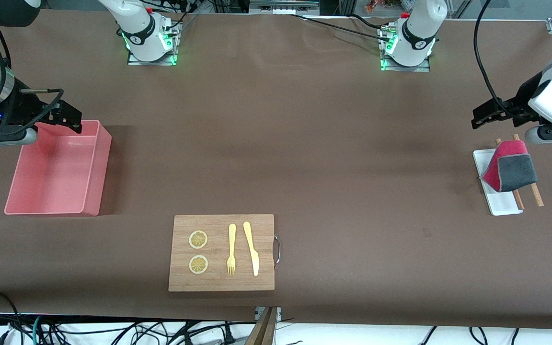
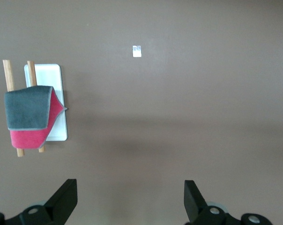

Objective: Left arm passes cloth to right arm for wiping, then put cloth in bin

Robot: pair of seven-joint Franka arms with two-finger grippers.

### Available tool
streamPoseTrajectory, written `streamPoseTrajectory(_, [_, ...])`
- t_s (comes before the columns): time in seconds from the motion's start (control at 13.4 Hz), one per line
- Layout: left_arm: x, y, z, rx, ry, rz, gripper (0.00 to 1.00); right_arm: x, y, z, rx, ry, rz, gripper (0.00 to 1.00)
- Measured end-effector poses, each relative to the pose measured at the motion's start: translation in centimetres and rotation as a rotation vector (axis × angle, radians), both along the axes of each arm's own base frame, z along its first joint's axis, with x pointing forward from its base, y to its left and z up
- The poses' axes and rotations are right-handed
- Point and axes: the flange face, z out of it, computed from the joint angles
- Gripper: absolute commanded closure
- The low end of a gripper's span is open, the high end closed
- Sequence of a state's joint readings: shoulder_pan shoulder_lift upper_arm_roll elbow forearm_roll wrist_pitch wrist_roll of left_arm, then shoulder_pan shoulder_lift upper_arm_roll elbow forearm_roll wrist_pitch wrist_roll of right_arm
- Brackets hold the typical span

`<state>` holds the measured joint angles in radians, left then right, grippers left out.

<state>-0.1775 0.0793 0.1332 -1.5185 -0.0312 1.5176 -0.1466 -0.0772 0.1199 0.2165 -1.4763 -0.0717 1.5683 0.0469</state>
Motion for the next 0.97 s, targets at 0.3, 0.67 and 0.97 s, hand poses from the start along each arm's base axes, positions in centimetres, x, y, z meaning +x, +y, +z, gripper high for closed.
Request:
streamPoseTrajectory(0.3, [1.9, 1.2, -4.1, 0.085, 0.064, 0.005, 0.00, 0.0, 0.0, 0.0, 0.000, -0.001, 0.000, 0.00])
streamPoseTrajectory(0.67, [2.0, 9.0, -5.9, 0.164, 0.121, 0.043, 0.00, 0.0, 0.0, 0.0, 0.000, -0.001, 0.000, 0.00])
streamPoseTrajectory(0.97, [2.3, 21.1, -14.0, 0.126, 0.164, 0.138, 0.00, 0.0, 0.0, 0.0, 0.000, -0.001, 0.000, 0.00])
